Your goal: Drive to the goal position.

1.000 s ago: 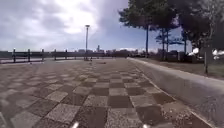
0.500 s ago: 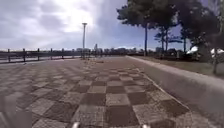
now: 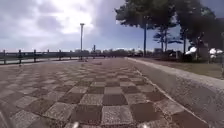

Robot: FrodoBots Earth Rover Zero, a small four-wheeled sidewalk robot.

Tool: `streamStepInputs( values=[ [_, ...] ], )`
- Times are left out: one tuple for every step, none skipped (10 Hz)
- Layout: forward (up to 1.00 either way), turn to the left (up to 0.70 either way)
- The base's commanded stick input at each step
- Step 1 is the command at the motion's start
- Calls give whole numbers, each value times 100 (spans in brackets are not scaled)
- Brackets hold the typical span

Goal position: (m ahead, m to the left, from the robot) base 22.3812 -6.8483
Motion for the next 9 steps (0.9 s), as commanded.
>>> streamStepInputs(
  values=[
    [70, 0],
    [70, 0],
    [70, 0],
    [70, 0],
    [70, 0],
    [70, 0],
    [70, 0],
    [70, 0],
    [70, 0]
  ],
)
